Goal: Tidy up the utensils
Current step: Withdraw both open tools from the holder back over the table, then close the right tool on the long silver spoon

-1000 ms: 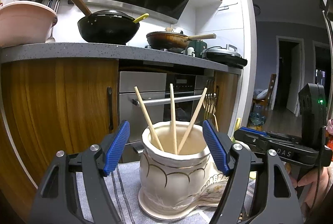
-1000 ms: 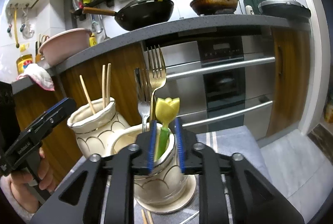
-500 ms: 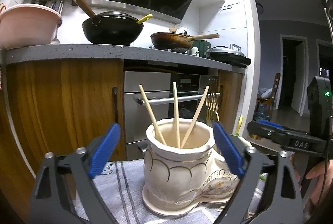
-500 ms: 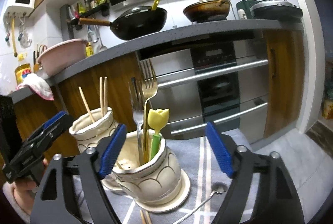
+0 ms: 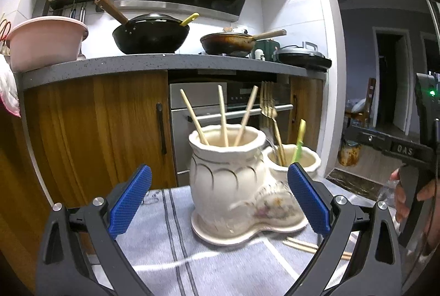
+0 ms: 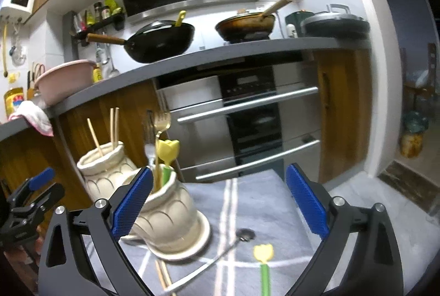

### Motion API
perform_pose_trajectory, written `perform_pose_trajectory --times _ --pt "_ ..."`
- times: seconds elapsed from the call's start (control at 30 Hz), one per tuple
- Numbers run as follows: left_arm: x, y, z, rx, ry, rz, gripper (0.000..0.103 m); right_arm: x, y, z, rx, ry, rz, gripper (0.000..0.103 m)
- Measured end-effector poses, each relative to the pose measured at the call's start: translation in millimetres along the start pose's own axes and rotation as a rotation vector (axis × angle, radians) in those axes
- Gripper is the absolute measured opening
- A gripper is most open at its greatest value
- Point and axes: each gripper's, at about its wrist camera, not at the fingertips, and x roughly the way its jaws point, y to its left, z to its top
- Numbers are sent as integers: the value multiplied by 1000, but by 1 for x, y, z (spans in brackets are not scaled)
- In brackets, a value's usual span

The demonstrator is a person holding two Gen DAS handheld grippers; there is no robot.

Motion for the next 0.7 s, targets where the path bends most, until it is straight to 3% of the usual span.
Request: perform_pose_trajectory --times 0.17,0.5,0.57,0.63,0.7 --pt "-8 -8 -9 9 51 1 98 -3 -12 -7 36 65 -5 97" --pt "-19 -1 -27 -55 123 -11 98 42 -2 -42 -59 329 -126 95" --pt "-19 0 -29 -57 128 -9 98 49 0 -45 -83 357 -137 90" --pt "-19 2 -29 -64 130 -14 98 55 1 -47 -97 379 -141 70" --pt "-17 5 -30 -70 136 -21 98 62 1 -48 -81 408 -110 57"
